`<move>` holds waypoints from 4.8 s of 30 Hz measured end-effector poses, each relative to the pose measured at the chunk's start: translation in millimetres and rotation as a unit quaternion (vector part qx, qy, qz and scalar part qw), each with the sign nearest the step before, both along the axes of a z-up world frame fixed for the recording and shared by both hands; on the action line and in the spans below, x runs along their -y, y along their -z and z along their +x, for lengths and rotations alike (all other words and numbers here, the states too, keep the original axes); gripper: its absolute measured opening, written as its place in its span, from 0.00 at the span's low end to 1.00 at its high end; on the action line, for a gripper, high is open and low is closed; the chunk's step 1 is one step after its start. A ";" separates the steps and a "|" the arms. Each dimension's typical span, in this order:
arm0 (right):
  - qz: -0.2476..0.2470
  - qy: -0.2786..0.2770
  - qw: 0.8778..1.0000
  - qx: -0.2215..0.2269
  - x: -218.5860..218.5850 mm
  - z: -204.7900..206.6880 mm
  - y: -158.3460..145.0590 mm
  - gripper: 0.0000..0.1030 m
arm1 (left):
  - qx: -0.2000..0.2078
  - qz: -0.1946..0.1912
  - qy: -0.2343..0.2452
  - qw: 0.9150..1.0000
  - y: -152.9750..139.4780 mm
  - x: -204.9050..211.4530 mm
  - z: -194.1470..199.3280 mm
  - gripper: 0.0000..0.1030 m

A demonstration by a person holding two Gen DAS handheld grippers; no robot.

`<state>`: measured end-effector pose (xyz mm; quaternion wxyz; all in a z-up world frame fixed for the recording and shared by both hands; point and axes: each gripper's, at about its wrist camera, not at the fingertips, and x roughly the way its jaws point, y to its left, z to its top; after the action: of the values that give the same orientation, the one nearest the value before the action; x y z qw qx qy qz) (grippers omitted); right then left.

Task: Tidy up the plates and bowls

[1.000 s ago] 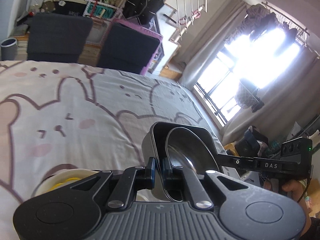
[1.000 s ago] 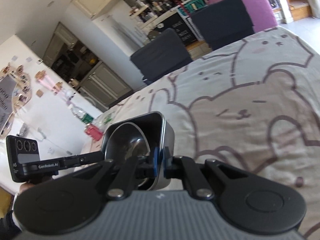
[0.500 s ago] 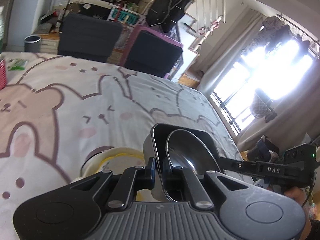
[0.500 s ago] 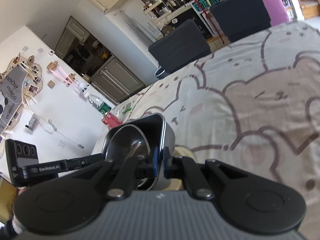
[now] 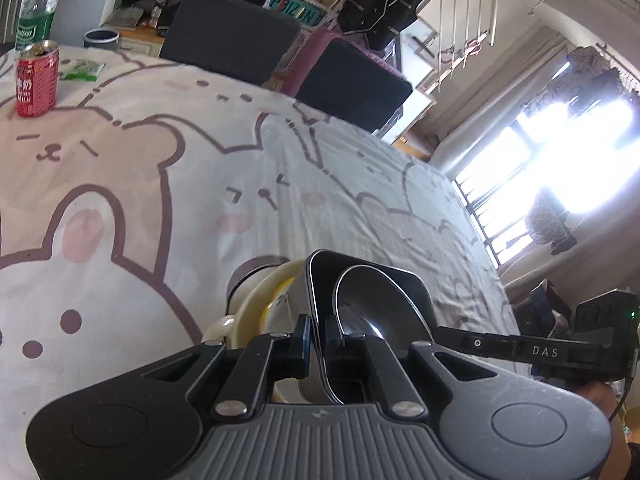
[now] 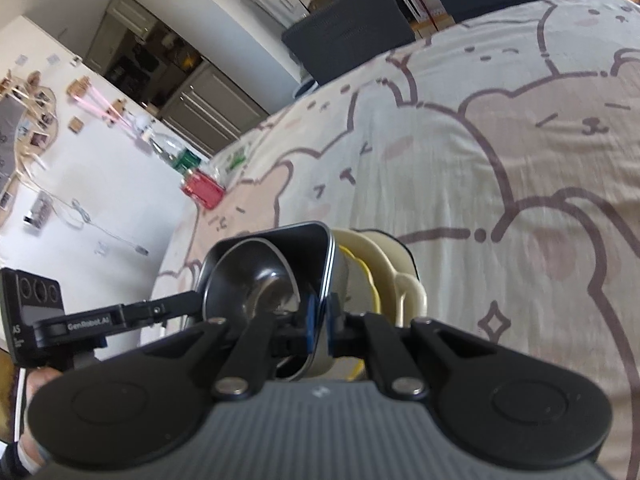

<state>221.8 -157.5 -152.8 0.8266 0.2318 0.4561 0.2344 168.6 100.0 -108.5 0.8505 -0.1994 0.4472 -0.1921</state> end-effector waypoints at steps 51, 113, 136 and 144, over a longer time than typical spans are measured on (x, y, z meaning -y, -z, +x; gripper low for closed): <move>-0.078 0.008 0.997 0.027 -12.9 -12.4 -18.2 0.34 | 0.010 0.060 0.002 0.998 -10.5 1.8 -19.4 0.47; -0.229 0.148 0.911 0.310 -17.9 -227.9 -8.9 1.00 | 0.247 0.188 -0.099 0.945 -19.6 40.6 -213.8 1.00; -0.254 0.138 0.898 0.331 -24.8 -234.8 -6.0 1.00 | 0.264 0.232 -0.111 0.930 -14.9 52.5 -224.8 1.00; -0.254 0.138 0.897 0.336 -26.4 -236.2 -4.8 1.00 | 0.263 0.227 -0.109 0.931 -14.5 51.9 -224.5 1.00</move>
<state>-14.4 -131.1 -148.0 0.9854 -0.0175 0.1588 0.0581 -55.9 48.1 -93.9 0.9759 0.0090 0.2149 -0.0370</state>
